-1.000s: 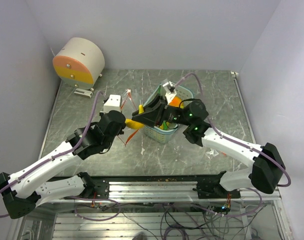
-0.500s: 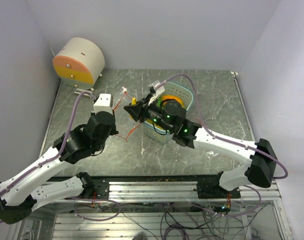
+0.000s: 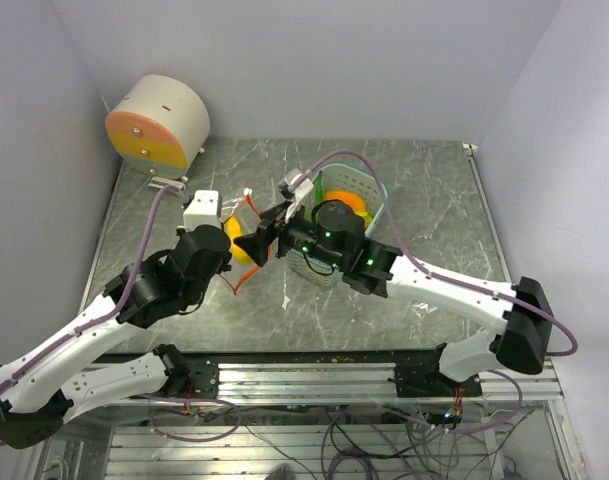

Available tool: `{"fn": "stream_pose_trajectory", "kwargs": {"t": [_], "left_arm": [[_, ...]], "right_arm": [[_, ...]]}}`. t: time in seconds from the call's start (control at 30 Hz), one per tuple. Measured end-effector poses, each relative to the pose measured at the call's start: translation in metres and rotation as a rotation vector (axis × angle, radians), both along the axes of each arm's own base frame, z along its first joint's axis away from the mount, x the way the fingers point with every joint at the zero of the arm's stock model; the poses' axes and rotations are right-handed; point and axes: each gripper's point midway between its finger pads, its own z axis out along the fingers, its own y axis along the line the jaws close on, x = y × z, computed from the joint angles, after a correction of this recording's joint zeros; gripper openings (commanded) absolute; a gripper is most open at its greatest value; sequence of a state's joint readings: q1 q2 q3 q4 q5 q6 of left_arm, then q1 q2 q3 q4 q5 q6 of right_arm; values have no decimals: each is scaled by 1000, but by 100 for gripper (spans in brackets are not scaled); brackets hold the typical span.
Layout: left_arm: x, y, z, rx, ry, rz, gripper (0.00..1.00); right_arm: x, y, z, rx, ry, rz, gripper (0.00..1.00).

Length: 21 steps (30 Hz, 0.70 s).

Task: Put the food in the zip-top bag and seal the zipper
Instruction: Place the fake fruit in the zipper food storage bag, then pick up the fake vegetable from the bin.

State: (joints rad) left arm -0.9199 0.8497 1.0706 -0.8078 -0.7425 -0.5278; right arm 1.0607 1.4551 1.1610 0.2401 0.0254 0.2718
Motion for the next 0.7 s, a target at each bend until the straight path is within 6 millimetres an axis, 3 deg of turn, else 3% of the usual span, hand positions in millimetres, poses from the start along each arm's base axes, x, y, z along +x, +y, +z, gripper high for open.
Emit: {"fn": "stream_pose_trajectory", "kwargs": {"t": [0.2,0.3,0.37,0.53,0.6,0.7], "left_arm": [[0,6,-4,16,5,33,7],[-2,10,-6,-3,-6,38,7],[-6,15,-10,-14,-15,41,7],[-6,18,-15,0,-6,54,7],[-5,16,-19,15,5,54,7],[-3,13,-24,38,19,51,7]], "right_arm": [[-12,-27,39,45,-29,-15,81],[5,-53,45,31,-3,-161,77],[31,-75,43,14,38,-284,75],[107,-151,2,-40,177,-572,71],[125,-167,-20,-75,226,-630,70],[137,-167,-57,-143,292,-638,68]]}}
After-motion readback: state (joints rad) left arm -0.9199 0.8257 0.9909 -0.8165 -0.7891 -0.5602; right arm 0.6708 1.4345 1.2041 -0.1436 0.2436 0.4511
